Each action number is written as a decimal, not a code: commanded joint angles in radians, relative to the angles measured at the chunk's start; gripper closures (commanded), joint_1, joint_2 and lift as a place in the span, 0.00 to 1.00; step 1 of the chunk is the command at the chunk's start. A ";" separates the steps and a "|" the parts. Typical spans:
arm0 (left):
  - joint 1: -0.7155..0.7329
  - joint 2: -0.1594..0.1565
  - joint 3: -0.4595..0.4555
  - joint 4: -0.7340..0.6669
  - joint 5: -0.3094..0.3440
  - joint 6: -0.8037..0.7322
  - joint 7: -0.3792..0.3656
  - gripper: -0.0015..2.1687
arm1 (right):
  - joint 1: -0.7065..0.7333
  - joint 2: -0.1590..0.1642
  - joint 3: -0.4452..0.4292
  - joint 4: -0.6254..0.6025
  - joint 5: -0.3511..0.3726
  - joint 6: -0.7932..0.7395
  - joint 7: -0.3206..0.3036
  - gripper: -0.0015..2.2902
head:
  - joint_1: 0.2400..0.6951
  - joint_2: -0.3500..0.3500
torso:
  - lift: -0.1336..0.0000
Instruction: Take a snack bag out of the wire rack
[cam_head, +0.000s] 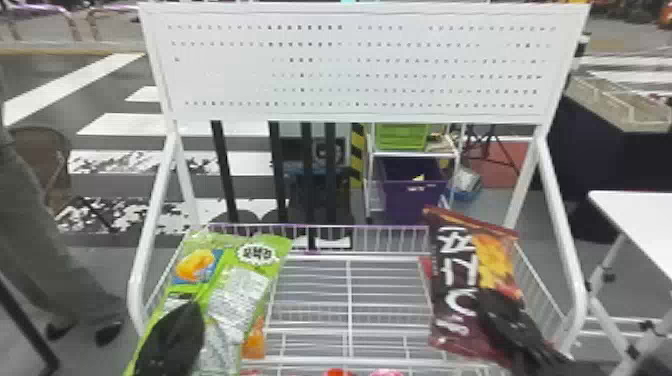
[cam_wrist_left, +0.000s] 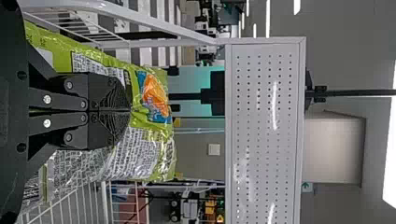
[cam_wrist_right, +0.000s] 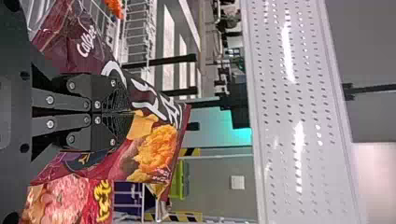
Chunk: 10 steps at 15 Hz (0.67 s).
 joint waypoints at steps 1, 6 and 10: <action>0.002 -0.001 -0.001 0.000 -0.002 -0.011 0.000 0.76 | 0.161 0.041 -0.087 -0.064 0.013 -0.129 0.034 0.98 | 0.57 0.50 | 1.00; 0.000 0.001 -0.001 0.000 -0.002 -0.011 0.000 0.76 | 0.408 0.115 -0.183 -0.114 0.076 -0.341 0.057 0.98 | 0.57 0.50 | 1.00; -0.001 0.001 -0.002 0.003 -0.001 -0.011 0.000 0.76 | 0.431 0.132 -0.188 -0.120 0.076 -0.374 0.071 0.98 | 0.57 0.50 | 1.00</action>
